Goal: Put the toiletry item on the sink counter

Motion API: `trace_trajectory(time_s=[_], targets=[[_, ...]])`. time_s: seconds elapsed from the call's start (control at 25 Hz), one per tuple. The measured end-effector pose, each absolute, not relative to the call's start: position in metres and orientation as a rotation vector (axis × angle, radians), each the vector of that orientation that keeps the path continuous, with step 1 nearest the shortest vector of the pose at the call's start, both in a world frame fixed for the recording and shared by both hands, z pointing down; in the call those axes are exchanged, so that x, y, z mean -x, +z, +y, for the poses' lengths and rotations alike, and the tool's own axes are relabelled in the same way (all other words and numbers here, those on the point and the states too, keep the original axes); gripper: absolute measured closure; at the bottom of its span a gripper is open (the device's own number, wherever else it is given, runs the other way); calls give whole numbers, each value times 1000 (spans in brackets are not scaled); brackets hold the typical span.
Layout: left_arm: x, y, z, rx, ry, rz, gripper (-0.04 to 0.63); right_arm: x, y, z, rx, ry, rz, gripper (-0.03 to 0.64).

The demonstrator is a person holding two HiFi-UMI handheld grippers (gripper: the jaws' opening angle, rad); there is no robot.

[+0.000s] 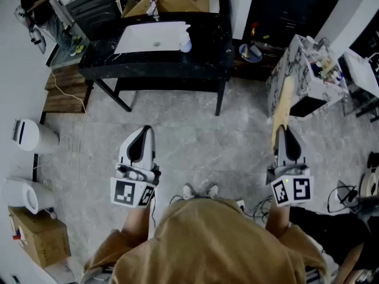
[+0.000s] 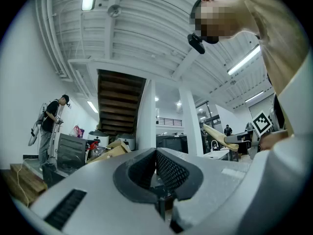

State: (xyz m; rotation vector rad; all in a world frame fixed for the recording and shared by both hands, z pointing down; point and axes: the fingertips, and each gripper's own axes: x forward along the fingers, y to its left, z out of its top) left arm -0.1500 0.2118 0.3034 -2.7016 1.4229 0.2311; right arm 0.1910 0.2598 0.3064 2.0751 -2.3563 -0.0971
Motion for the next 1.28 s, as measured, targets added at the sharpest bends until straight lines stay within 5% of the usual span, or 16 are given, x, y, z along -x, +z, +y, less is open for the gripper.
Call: trace_trajectory(time_s=[1.28], targets=[[105,323,260,2678,161,1489,591,-226,336,283,-1996,-36,-2477,594]])
